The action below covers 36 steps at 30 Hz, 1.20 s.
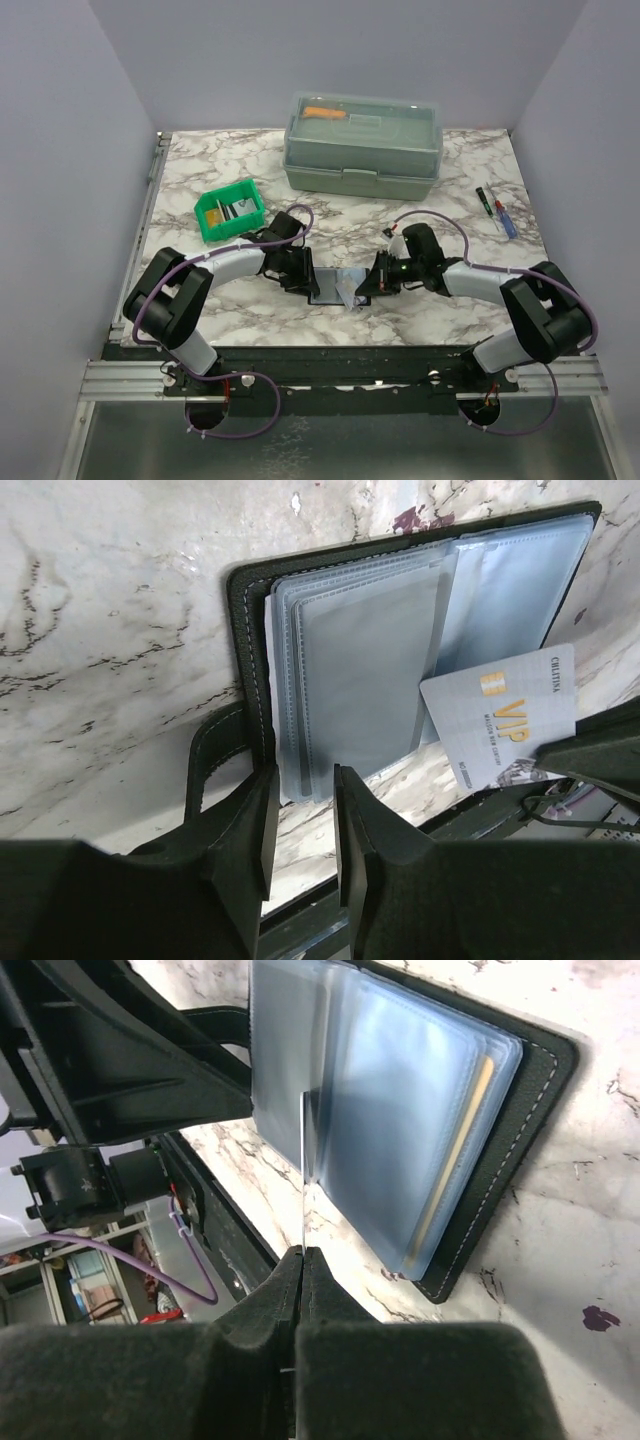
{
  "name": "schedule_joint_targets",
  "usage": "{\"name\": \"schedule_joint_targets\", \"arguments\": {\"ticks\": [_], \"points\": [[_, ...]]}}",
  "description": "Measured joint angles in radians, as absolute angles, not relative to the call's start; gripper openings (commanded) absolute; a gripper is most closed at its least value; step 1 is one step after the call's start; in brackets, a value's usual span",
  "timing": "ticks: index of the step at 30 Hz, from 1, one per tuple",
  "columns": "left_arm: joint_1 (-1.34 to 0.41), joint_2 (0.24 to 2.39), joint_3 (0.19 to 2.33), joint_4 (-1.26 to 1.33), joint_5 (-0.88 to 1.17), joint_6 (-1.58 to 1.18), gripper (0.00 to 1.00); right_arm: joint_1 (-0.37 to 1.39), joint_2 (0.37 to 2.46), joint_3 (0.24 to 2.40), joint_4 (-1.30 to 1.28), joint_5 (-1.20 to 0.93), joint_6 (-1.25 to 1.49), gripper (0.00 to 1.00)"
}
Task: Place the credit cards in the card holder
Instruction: Insert the credit card into the card holder.
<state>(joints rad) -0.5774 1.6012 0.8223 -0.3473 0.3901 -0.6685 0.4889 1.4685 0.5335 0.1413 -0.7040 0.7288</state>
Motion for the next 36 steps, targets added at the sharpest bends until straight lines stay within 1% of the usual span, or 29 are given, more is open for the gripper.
{"name": "schedule_joint_targets", "arguments": {"ticks": [15, 36], "points": [[-0.577, 1.601, 0.822, -0.353, 0.383, -0.669, 0.31, 0.489, 1.514, 0.532, 0.143, -0.701, 0.73, 0.0], [-0.577, 1.601, 0.821, -0.354, 0.379, -0.669, 0.3, 0.489, 1.507, 0.522, 0.134, -0.672, 0.733, 0.0]]}}
